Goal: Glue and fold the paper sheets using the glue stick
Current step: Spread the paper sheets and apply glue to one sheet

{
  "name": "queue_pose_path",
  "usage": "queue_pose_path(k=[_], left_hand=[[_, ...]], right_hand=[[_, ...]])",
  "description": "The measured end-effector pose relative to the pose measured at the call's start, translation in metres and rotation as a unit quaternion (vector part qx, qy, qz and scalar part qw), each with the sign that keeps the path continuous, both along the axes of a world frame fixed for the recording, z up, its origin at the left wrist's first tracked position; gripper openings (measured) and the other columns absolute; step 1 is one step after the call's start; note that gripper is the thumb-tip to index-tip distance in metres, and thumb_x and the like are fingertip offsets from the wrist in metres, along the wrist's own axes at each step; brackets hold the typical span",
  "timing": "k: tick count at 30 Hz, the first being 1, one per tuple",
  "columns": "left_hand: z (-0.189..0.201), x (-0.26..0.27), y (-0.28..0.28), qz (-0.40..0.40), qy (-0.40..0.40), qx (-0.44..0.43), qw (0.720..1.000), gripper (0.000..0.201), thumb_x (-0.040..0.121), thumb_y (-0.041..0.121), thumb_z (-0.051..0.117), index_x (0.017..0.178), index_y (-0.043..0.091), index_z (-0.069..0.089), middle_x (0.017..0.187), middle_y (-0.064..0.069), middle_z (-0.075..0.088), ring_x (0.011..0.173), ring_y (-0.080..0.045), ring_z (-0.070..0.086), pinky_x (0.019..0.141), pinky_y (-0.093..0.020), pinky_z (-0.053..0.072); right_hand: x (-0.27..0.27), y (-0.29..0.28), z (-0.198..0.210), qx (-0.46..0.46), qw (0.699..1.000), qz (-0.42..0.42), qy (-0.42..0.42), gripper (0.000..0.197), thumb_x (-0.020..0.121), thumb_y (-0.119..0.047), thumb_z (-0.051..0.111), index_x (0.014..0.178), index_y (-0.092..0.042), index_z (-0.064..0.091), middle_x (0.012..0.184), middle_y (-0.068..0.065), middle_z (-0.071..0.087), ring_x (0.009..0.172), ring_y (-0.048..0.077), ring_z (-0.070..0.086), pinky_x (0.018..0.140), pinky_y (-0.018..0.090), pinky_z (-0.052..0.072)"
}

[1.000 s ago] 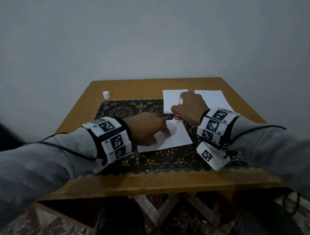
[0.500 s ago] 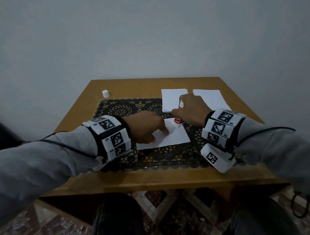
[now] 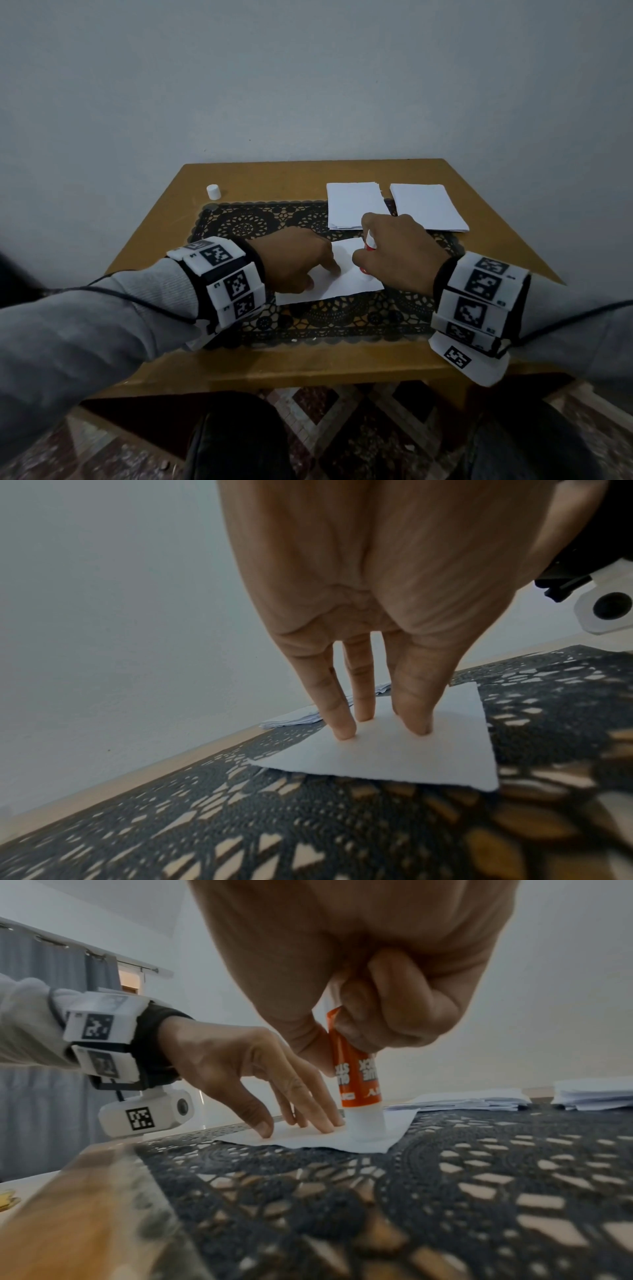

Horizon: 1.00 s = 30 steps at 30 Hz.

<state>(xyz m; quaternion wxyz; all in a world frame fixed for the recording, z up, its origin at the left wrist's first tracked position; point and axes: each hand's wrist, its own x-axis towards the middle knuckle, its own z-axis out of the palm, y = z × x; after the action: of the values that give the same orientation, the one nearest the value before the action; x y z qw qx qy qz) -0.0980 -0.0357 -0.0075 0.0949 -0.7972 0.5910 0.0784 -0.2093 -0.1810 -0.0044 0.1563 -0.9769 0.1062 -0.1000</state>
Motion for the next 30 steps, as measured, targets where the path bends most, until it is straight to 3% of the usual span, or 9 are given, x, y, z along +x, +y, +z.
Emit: queue_pose_path(k=[3,8,16,21,24,28,30], left_hand=[[0.0,0.0,0.0,0.0,-0.003,0.004,1.0,0.053,0.088,0.021,0.063,0.138,0.032,0.049,0.138,0.003,0.049,0.121,-0.017,0.048,0.102,-0.036,0.041],[0.001,-0.001,-0.001,0.001,0.002,0.007,1.0,0.053,0.089,0.021,0.063,0.138,0.032,0.048,0.139,0.003,0.049,0.119,-0.016,0.049,0.1,-0.034,0.042],[0.0,-0.002,0.001,0.018,0.031,-0.011,0.999,0.054,0.085,0.016,0.067,0.135,0.03,0.052,0.134,0.001,0.049,0.116,-0.018,0.049,0.097,-0.029,0.041],[-0.001,0.002,-0.001,0.044,0.066,-0.037,0.996,0.05,0.082,0.018,0.072,0.128,0.03,0.058,0.127,-0.004,0.044,0.118,-0.022,0.041,0.099,-0.033,0.037],[-0.003,0.007,-0.001,0.089,0.088,-0.051,0.991,0.051,0.08,0.031,0.075,0.126,0.029,0.054,0.13,-0.006,0.04,0.12,-0.025,0.038,0.1,-0.036,0.037],[-0.005,0.016,0.0,0.159,0.047,0.003,0.986,0.082,0.072,0.065,0.067,0.137,0.025,0.037,0.13,-0.005,0.043,0.117,-0.025,0.044,0.098,-0.042,0.041],[-0.004,0.02,-0.001,0.174,0.028,0.026,0.984,0.091,0.068,0.072,0.065,0.137,0.022,0.036,0.128,-0.005,0.044,0.114,-0.025,0.045,0.097,-0.042,0.043]], right_hand=[[-0.004,0.002,0.0,-0.008,1.0,0.004,-0.003,0.018,0.087,-0.03,0.057,0.09,-0.014,0.051,0.077,-0.002,0.052,0.074,0.02,0.053,0.065,0.033,0.046],[-0.008,0.003,0.001,-0.003,1.0,-0.001,-0.001,0.019,0.088,-0.031,0.058,0.094,-0.014,0.053,0.083,-0.001,0.055,0.079,0.02,0.055,0.07,0.033,0.048],[-0.011,-0.003,0.007,0.033,0.999,-0.01,-0.004,0.022,0.083,-0.031,0.061,0.084,-0.009,0.058,0.078,0.001,0.059,0.075,0.02,0.057,0.063,0.031,0.044],[-0.013,-0.019,0.023,0.074,0.996,-0.029,-0.03,0.027,0.083,-0.031,0.064,0.08,-0.004,0.06,0.08,0.005,0.061,0.074,0.017,0.054,0.059,0.029,0.038],[-0.014,-0.03,0.028,0.09,0.994,-0.035,-0.042,0.026,0.083,-0.029,0.064,0.076,-0.005,0.059,0.075,0.002,0.059,0.067,0.011,0.05,0.056,0.026,0.033],[-0.014,-0.038,0.028,0.107,0.992,-0.037,-0.064,0.025,0.083,-0.028,0.064,0.076,-0.006,0.057,0.072,0.001,0.056,0.062,0.009,0.046,0.055,0.025,0.03],[-0.013,-0.04,0.027,0.111,0.991,-0.032,-0.073,0.022,0.084,-0.029,0.064,0.074,-0.012,0.055,0.073,-0.002,0.054,0.064,0.008,0.046,0.056,0.024,0.029]])
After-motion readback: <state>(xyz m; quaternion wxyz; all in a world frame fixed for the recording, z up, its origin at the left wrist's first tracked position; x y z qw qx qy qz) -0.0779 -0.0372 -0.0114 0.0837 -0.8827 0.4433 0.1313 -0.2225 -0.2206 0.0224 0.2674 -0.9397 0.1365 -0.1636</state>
